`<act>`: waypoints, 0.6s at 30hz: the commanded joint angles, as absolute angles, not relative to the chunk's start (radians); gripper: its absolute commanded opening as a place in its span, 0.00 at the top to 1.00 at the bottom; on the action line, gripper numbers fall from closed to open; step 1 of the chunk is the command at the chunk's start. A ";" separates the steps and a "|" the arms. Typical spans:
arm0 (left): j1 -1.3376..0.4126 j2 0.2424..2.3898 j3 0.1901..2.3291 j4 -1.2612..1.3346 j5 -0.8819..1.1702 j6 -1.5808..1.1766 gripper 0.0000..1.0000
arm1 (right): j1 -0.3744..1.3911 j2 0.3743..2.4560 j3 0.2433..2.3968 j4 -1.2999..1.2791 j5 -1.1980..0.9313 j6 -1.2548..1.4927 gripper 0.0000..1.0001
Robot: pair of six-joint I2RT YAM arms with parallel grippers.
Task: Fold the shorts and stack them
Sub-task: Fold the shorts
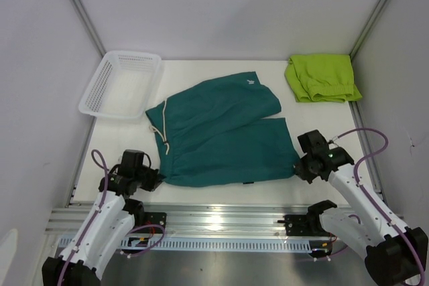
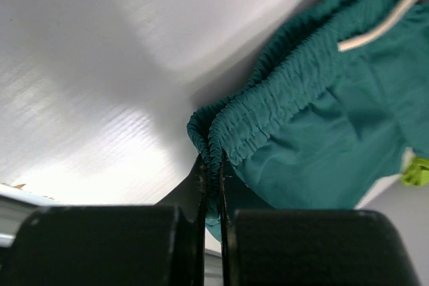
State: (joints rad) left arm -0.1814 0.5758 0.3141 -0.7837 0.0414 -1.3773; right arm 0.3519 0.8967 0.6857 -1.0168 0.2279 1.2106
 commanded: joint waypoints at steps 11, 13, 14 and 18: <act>-0.274 0.651 0.388 -0.781 0.049 -1.386 1.00 | 0.347 0.781 0.793 -1.149 0.353 1.198 1.00; -0.342 0.626 0.382 -0.776 0.026 -1.456 1.00 | 0.347 0.778 0.793 -1.173 0.357 1.212 1.00; -0.359 0.627 0.382 -0.770 0.020 -1.472 1.00 | 0.347 0.775 0.796 -1.186 0.367 1.222 1.00; -0.454 0.693 0.394 -0.749 0.005 -1.525 1.00 | 0.344 0.766 0.818 -1.273 0.425 1.262 1.00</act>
State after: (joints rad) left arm -0.4015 0.6514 0.3557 -0.7685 0.0303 -1.4494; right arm 0.3508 0.7822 0.7647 -1.1717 0.3264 1.2179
